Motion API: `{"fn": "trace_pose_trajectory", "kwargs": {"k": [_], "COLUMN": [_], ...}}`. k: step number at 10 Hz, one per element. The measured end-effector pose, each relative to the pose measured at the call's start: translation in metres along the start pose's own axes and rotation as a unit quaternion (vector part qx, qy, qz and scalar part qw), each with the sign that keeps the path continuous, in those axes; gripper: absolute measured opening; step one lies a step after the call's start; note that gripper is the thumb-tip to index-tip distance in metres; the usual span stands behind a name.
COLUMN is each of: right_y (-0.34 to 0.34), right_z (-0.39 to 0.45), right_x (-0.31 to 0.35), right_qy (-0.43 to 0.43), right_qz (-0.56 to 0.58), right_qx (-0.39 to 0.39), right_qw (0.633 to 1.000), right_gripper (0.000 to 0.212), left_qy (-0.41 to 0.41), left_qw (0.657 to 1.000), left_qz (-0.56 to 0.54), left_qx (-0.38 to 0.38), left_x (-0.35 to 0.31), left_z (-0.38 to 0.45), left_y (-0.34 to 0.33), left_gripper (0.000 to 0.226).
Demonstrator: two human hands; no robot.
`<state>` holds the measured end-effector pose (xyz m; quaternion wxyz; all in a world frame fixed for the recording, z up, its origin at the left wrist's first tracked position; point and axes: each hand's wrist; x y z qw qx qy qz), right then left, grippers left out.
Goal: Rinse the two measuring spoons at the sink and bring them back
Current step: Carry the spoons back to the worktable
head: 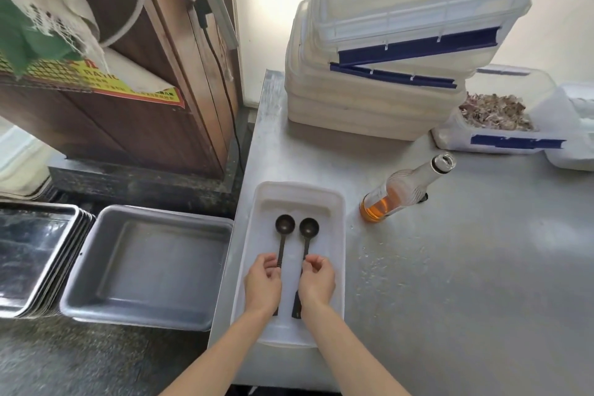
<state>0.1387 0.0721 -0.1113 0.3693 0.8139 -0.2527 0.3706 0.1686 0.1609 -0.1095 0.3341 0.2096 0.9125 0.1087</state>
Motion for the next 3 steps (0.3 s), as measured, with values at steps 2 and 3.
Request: {"fn": "trace_pose_trajectory", "kwargs": {"k": [2, 3], "right_y": [0.014, 0.025], "right_z": [-0.009, -0.016], "right_x": [0.015, 0.030], "right_qy": [0.020, 0.058], "right_qz": [0.044, 0.056], "right_qx": [0.047, 0.079], "right_qw": [0.998, 0.994], "right_gripper": [0.026, 0.032], "left_qy": [-0.038, -0.071], "left_qw": [0.998, 0.995], "left_qz": [0.053, 0.067], "left_qx": [0.016, 0.016], "left_x": [-0.006, -0.018], "left_z": [-0.014, -0.029], "left_y": [0.012, 0.019], "left_gripper": [0.041, 0.044]}}
Point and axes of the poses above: each hand's wrist, its own z-axis towards the middle knuckle, its own y-axis out of the back of the hand, x = y × z, and after that the axes turned 14 degrees about y, right-handed
